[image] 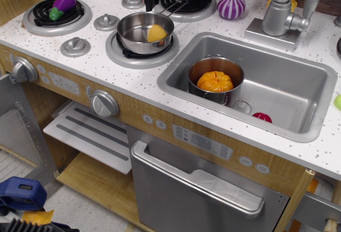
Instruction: Put corn in pan which-is on stove
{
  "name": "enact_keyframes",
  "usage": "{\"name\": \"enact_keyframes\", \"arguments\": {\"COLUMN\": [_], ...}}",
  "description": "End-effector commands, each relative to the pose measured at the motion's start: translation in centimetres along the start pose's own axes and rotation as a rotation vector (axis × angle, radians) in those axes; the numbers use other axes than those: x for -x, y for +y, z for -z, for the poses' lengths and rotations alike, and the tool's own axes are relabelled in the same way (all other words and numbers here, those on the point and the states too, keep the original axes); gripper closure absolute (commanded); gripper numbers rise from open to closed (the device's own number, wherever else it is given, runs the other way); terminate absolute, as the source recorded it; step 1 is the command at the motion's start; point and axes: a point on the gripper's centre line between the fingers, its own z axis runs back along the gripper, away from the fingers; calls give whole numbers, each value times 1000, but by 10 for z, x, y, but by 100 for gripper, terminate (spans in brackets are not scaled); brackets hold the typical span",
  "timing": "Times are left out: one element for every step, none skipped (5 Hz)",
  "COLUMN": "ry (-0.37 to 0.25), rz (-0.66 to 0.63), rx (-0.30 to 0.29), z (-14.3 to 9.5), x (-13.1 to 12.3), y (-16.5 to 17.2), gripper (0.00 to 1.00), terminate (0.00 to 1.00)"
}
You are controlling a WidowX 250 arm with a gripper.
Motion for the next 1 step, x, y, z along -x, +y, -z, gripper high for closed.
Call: {"name": "enact_keyframes", "arguments": {"ry": [-60], "rz": [-13], "rx": [-22], "z": [-22], "x": [-9], "y": [9], "gripper": [0], "terminate": [100]}}
